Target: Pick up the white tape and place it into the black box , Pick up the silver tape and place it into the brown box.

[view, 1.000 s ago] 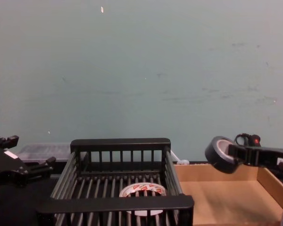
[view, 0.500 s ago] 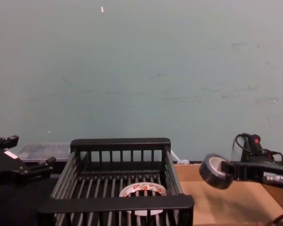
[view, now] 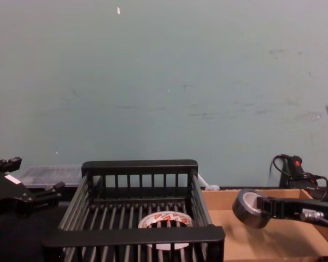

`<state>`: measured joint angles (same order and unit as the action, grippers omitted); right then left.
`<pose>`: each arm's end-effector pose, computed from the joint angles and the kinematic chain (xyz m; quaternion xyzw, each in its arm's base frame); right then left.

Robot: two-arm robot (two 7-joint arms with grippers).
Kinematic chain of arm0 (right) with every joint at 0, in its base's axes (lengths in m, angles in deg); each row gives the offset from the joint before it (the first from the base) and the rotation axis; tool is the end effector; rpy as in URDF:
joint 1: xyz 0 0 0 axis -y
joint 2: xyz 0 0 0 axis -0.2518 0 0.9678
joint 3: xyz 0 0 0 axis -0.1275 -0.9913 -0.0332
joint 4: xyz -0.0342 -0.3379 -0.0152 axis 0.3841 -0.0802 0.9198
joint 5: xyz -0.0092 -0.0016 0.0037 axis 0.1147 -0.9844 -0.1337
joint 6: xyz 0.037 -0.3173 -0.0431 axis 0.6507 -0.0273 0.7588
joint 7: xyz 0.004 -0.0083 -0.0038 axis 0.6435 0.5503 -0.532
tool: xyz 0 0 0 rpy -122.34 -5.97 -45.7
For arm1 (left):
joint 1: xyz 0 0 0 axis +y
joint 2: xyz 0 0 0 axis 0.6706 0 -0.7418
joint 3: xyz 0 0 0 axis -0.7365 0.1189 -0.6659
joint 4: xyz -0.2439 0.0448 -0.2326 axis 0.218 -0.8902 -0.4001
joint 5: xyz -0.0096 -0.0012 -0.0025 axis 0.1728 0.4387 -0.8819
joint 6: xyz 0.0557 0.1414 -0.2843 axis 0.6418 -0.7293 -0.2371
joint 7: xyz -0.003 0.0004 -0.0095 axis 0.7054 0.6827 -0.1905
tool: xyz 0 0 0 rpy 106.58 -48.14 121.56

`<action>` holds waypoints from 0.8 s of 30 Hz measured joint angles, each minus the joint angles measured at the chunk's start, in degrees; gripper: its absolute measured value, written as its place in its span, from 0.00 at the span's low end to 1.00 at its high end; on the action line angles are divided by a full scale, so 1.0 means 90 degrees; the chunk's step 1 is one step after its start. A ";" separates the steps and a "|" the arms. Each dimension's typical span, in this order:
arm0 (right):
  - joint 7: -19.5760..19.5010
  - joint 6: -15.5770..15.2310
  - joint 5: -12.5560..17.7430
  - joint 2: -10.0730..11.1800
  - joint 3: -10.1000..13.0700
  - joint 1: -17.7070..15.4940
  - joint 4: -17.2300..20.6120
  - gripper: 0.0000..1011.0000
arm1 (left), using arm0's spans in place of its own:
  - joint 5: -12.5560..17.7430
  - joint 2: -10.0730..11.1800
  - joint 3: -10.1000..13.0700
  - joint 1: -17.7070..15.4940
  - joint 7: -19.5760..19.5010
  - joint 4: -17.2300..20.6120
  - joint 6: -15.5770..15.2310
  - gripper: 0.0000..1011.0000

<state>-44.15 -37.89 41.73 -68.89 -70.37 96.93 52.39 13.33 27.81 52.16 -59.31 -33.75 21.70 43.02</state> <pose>0.4548 -0.0180 -0.3450 -0.0874 0.1504 -0.5391 0.8241 0.3790 0.1074 -0.3452 0.1415 -0.1324 0.5799 0.7913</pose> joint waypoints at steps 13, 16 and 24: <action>0.0002 0.0000 0.0000 0.0005 -0.0004 -0.0003 0.0013 0.25 | 0.0000 0.0000 0.0000 0.0000 0.0000 0.0000 0.0000 0.99; 0.0001 0.0003 0.0002 0.0006 -0.0005 -0.0007 0.0016 0.32 | 0.0000 0.0000 0.0000 0.0000 0.0000 0.0000 0.0000 0.99; -0.0005 0.0011 0.0006 0.0010 -0.0009 -0.0011 0.0024 0.58 | 0.0000 0.0000 0.0000 0.0000 0.0000 0.0000 0.0000 0.99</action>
<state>-44.20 -37.79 41.79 -68.80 -70.45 96.83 52.61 13.33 27.82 52.16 -59.32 -33.75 21.71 43.02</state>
